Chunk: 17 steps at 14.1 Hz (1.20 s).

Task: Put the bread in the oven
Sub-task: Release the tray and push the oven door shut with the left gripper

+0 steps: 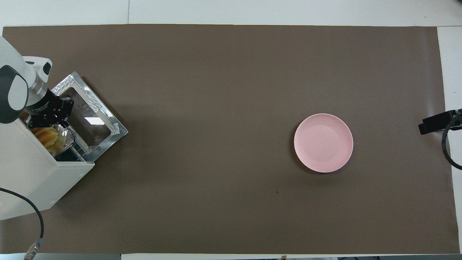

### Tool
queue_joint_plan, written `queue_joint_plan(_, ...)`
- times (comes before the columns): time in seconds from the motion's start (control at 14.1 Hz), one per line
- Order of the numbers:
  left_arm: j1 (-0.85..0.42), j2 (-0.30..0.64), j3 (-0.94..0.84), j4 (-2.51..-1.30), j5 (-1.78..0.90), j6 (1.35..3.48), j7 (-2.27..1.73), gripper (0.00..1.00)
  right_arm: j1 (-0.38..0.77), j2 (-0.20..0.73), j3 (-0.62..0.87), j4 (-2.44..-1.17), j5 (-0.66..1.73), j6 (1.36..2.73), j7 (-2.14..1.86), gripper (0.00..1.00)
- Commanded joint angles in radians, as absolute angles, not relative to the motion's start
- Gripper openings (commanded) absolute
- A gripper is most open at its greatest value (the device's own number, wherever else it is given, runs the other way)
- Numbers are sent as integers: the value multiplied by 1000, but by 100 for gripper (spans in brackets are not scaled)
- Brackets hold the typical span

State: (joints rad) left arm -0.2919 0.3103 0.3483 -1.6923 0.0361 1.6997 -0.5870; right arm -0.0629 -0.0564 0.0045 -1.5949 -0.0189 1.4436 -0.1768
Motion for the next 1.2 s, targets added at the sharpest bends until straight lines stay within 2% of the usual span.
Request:
queue_joint_plan(0.0, -284, 264, 341, -1750, 66, 1740, -581, 0, -77, -81, 15, -1624, -26, 1457, -195, 100)
queue_joint_plan(0.07, -278, 262, 339, -1753, 67, 1744, -581, 0, -77, -81, 15, -1624, -26, 1459, -195, 100)
queue_joint_plan(0.14, -275, 262, 339, -1752, 67, 1743, -581, 8, -77, -81, 15, -1624, -26, 1459, -195, 100)
queue_joint_plan(0.21, -272, 262, 339, -1752, 67, 1743, -581, 50, -77, -81, 17, -1624, -26, 1459, -195, 100)
queue_joint_plan(0.28, -272, 261, 339, -1750, 67, 1740, -577, 87, -77, -81, 15, -1624, -26, 1457, -195, 100)
queue_joint_plan(0.35, -273, 261, 339, -1747, 67, 1738, -549, 100, -77, -81, 15, -1624, -26, 1457, -195, 100)
queue_joint_plan(0.92, -290, 273, 331, -1626, 64, 1646, -509, 100, -77, -81, 15, -1624, -26, 1457, -195, 100)
queue_joint_plan(1.13, -308, 258, 327, -1615, 58, 1635, -494, 100, -77, -81, 15, -1624, -26, 1457, -195, 100)
